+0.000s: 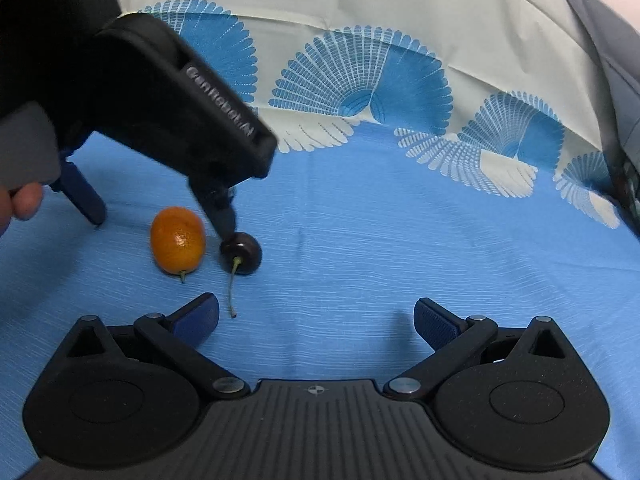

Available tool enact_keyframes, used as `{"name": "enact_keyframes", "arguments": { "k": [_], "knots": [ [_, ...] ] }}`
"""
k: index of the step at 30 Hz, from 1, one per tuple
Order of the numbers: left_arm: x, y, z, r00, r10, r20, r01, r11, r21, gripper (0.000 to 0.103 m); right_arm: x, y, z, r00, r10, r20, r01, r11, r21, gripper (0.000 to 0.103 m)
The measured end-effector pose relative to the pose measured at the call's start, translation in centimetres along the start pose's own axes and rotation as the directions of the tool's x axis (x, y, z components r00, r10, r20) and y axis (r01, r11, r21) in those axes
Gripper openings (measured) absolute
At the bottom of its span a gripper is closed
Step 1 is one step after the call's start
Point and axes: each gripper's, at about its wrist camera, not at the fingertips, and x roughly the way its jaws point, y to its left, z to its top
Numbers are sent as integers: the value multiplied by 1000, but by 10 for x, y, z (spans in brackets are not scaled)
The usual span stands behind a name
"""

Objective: Organize fruits
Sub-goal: 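Grasp the orange with the left tool while the right tool grasps the dark plum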

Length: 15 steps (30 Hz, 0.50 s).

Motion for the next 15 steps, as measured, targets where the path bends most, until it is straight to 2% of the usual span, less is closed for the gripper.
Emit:
{"name": "enact_keyframes", "arguments": {
  "k": [4,8,11,13,15],
  "knots": [
    [-3,-1,1,996,68,-52,-65,996,62,103,7,4,5,1000,2,12,-2,999,-39,102],
    [1,21,0,993,78,-92,-74,996,45,103,19,4,13,1000,6,17,-5,999,-50,102],
    [1,20,0,992,89,-92,-83,995,60,103,22,9,15,999,17,31,-14,997,-74,102],
    [1,17,-1,991,104,-89,-98,993,71,103,22,13,16,998,42,37,-38,995,-96,99],
    [1,16,-2,991,111,-82,-104,991,83,101,21,18,16,996,72,48,-65,990,-123,89]
  ]
}}
